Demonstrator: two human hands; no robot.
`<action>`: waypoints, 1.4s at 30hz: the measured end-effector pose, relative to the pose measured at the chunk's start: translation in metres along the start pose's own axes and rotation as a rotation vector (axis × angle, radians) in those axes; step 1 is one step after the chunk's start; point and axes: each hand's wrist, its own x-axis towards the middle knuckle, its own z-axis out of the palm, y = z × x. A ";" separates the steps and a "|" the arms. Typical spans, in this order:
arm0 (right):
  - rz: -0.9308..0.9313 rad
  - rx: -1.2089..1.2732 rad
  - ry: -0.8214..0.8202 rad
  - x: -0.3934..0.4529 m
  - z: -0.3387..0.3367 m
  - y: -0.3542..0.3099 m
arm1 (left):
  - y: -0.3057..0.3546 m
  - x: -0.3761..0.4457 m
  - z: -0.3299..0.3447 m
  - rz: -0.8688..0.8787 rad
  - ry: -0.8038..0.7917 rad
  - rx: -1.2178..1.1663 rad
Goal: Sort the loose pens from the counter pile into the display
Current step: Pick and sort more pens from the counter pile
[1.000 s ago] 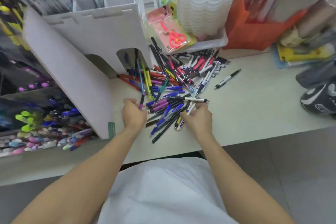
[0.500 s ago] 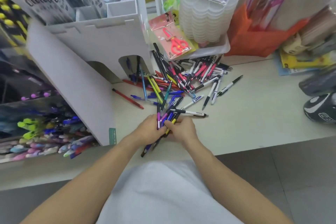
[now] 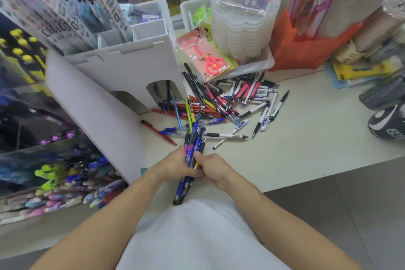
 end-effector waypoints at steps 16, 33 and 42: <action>-0.621 0.279 -0.159 -0.037 -0.017 -0.071 | 0.049 -0.058 -0.010 0.044 -0.113 -1.011; -0.456 0.018 -0.071 -0.060 0.018 -0.023 | 0.015 -0.085 0.023 -0.082 -0.157 -1.027; -0.565 0.059 -0.166 -0.078 0.006 -0.029 | 0.022 -0.097 0.020 0.080 -0.117 -1.096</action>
